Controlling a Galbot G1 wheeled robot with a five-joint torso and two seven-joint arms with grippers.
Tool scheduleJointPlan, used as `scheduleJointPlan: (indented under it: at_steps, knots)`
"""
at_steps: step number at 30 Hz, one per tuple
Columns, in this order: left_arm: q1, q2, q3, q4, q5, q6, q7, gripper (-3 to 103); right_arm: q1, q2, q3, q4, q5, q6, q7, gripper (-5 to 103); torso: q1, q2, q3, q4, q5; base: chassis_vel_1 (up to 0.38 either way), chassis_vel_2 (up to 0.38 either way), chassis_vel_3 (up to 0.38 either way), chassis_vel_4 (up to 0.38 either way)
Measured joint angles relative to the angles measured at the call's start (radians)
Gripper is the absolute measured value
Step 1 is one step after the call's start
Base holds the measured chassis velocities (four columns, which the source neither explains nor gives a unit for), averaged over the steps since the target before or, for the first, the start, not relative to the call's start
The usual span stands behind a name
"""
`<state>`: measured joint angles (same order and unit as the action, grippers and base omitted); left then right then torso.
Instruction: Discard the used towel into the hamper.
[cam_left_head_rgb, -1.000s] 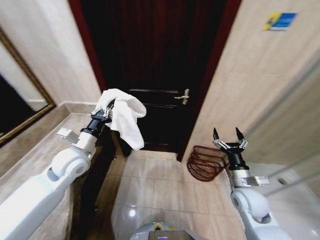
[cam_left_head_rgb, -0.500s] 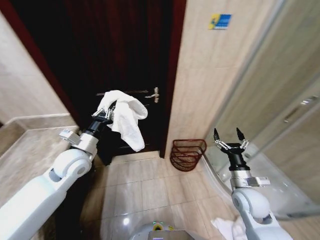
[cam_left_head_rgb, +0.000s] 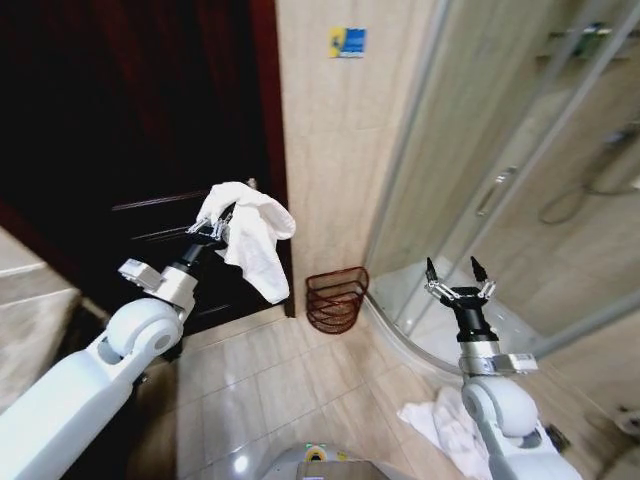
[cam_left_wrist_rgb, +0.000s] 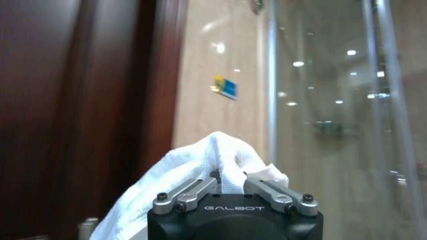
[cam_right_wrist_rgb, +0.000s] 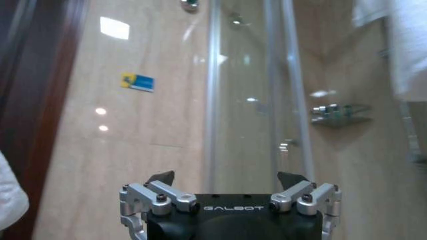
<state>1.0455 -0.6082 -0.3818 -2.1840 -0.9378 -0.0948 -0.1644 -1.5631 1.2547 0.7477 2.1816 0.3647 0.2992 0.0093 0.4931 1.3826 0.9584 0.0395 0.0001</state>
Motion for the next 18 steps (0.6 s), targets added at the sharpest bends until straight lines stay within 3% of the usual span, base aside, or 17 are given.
scheduleJointPlan:
  at_steps: [6,18]
  knots:
    - [0.004,-0.009,0.009,0.012,0.011,-0.007,0.031,4,-0.007,0.023,-0.012,0.002,-0.021,0.003,-0.001,100,0.0,0.0,0.0,0.0003,-0.0002,-0.127,-0.135,-0.123,-0.108]
    - [-0.039,-0.012,0.063,0.08,0.012,0.009,0.034,4,-0.026,0.067,-0.023,0.001,-0.034,0.01,-0.009,100,0.0,0.001,0.0,0.0003,0.0001,-0.124,-0.122,-0.128,-0.127]
